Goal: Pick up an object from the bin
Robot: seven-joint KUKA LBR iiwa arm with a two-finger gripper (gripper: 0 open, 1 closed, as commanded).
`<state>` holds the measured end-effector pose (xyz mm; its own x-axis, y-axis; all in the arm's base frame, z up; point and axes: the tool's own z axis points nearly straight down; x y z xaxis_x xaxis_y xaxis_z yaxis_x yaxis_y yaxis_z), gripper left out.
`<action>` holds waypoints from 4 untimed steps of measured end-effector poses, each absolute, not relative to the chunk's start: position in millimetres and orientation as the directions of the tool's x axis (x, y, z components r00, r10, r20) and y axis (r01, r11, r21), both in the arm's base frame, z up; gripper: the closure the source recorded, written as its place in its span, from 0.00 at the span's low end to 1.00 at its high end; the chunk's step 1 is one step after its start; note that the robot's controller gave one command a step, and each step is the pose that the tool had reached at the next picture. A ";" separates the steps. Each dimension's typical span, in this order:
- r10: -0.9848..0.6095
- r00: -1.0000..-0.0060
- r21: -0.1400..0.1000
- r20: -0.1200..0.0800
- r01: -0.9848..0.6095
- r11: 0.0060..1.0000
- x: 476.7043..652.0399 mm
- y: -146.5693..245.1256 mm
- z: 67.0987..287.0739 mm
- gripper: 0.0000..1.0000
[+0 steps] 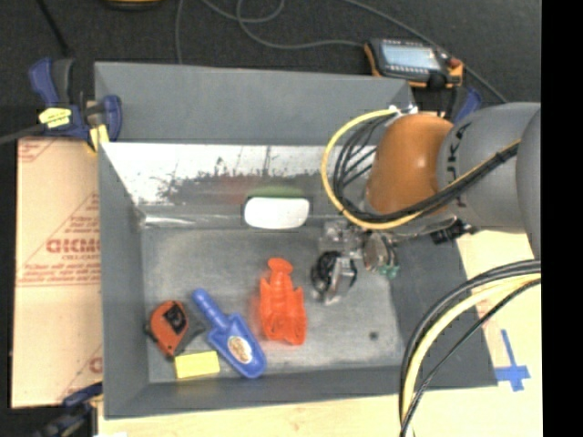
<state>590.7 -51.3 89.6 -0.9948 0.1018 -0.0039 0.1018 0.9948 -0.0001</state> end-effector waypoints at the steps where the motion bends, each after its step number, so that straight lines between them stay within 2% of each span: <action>1: 0.102 -0.995 0.000 -0.004 0.102 0.995 590.7 -51.3 89.5 1.00; 2: 0.100 -0.995 0.000 0.004 0.100 0.995 585.6 -52.9 137.1 1.00; 3: 0.051 -0.999 -0.003 -0.019 0.051 0.999 580.2 -75.7 140.2 1.00; 4: 0.043 -0.999 0.000 0.007 0.043 0.999 562.1 -85.7 164.2 1.00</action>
Offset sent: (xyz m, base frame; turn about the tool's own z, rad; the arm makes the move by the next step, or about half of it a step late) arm -0.0100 -0.0071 0.1716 -0.0089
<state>562.1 -85.7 164.2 -0.9990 0.0433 0.0071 0.0433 0.9991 -0.0003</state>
